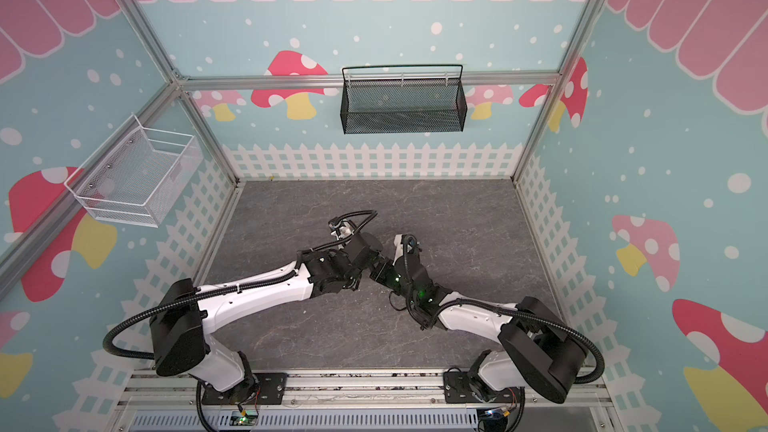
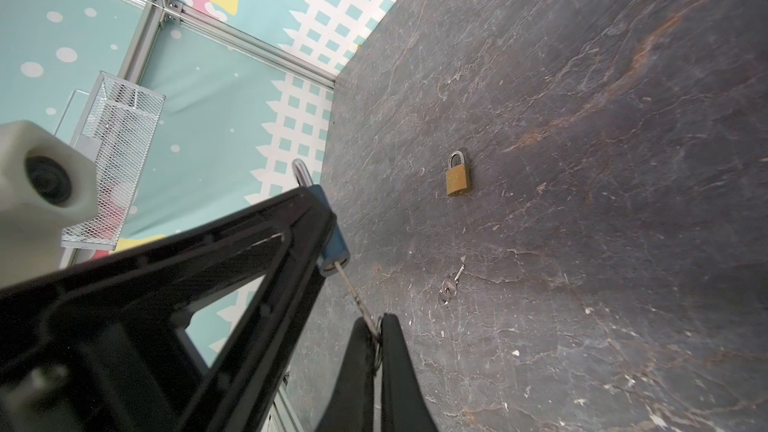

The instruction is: Unlock with the key

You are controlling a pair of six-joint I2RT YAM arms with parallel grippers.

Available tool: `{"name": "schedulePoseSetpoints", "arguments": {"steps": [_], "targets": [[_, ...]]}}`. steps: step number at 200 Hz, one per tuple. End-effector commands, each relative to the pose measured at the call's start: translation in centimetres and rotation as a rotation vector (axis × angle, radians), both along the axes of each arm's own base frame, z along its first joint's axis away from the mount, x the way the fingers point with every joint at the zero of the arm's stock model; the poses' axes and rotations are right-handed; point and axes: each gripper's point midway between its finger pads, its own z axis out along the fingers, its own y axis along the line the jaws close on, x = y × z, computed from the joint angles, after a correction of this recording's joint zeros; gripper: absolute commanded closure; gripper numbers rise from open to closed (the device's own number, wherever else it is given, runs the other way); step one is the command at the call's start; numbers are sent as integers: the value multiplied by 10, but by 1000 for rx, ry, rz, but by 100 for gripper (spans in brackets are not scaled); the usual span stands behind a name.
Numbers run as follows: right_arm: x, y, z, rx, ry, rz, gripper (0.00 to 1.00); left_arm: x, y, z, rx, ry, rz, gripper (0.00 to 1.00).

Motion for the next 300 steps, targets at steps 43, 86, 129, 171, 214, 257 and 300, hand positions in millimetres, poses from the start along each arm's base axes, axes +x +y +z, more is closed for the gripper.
{"name": "schedulePoseSetpoints", "arguments": {"steps": [43, 86, 129, 171, 214, 257, 300], "targets": [[27, 8, 88, 142, -238, -42, 100, -38, -3, -44, 60, 193, -120, 100], [23, 0, 80, 8, -311, -38, 100, -25, 8, -31, 34, 170, -113, 100], [29, -16, 65, -120, -309, -102, 100, -25, 7, -23, -8, 181, -129, 100], [37, -19, 64, -153, -281, -142, 100, -36, -1, -25, -47, 205, -147, 100], [35, -15, 71, -38, -227, -151, 100, -45, -6, -36, -52, 225, -135, 100], [36, -4, 70, 34, -166, -128, 100, -49, -16, -35, -80, 221, -164, 100], [31, 6, 72, 16, -175, -59, 100, -42, 1, -37, -37, 217, -135, 100]]}}
